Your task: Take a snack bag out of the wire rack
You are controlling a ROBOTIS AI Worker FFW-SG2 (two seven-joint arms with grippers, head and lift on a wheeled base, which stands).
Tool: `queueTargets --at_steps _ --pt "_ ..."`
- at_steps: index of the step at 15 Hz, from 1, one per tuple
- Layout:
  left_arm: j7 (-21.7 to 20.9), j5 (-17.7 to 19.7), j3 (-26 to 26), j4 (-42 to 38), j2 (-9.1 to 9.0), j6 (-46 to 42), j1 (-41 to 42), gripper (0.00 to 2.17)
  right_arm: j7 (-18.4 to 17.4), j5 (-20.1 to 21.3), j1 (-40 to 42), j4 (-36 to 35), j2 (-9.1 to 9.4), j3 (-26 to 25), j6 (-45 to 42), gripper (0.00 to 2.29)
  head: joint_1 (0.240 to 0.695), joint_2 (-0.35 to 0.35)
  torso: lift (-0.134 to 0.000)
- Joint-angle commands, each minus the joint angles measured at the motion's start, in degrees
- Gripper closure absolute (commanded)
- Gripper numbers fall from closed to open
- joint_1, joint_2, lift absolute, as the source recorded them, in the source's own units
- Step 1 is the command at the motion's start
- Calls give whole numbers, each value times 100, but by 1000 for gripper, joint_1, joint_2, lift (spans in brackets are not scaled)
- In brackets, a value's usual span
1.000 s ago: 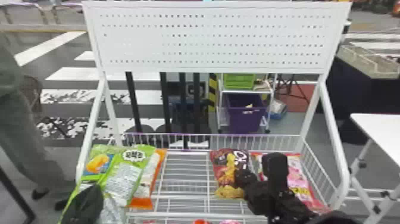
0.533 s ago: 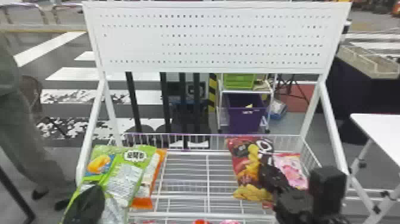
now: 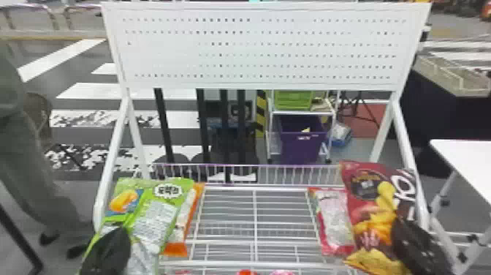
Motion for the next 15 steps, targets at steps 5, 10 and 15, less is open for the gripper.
queueTargets --at_steps 5,10,15 --pt "0 -5 4 -8 1 0 7 1787 21 172 973 -156 227 -150 -913 2219 499 0 0" --pt "0 -14 -4 -52 1 0 68 1787 74 180 973 -182 227 -132 -913 2219 499 0 0" --pt "0 -23 4 -105 1 0 103 1787 74 180 1000 -164 227 -150 -913 2219 499 0 0"
